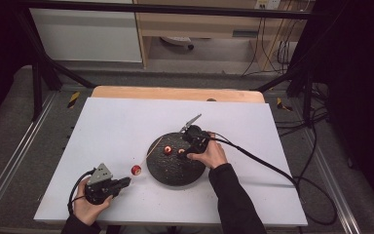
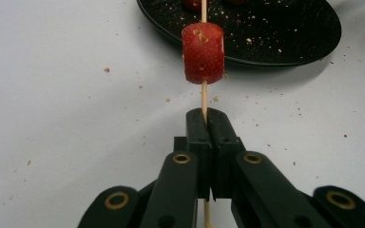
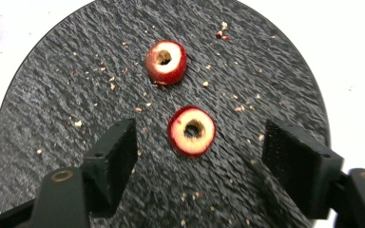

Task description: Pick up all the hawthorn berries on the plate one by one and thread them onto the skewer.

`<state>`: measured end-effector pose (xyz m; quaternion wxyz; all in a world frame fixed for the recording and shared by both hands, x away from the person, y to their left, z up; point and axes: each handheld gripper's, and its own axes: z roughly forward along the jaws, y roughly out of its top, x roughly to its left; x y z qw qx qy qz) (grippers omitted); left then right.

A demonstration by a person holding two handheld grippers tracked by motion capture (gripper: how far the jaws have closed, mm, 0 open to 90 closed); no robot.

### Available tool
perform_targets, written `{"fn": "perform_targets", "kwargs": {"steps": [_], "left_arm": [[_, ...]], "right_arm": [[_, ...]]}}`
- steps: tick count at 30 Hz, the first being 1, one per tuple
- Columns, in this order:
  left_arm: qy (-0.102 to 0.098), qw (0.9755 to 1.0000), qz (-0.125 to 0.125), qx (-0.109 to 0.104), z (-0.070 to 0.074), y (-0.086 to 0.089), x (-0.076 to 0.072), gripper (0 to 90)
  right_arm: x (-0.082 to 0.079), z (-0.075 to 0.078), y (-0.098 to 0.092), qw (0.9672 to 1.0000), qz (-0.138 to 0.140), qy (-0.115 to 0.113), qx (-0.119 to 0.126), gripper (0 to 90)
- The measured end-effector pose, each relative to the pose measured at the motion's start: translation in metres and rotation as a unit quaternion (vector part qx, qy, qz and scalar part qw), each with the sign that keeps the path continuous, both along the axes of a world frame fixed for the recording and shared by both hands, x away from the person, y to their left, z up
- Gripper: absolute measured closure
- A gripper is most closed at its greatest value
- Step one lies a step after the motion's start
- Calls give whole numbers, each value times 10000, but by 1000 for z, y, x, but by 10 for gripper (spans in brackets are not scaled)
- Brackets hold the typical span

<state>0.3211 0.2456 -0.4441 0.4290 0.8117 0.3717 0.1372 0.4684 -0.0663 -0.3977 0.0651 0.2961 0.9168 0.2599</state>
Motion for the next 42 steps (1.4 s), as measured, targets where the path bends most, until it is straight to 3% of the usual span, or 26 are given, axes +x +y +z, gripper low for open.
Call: {"fn": "perform_targets", "kwargs": {"steps": [4, 10, 22, 35, 42], "left_arm": [[5, 10000, 6, 4, 0, 0, 0, 884], [16, 10000, 2, 1, 0, -1, 0, 884], [22, 10000, -10, 4, -1, -1, 0, 884], [30, 10000, -17, 27, -1, -2, 1, 884], [23, 10000, -17, 19, -1, -1, 1, 884]], "right_arm": [[6, -4, 4, 9999, 60, 79, -87, 353], [13, -9, 5, 9995, -7, 310, -27, 441], [17, -14, 13, 9982, 234, 517, -185, 596], [17, -14, 13, 9972, 250, 621, -328, 602], [18, -13, 12, 9971, 126, 680, -319, 608]]}}
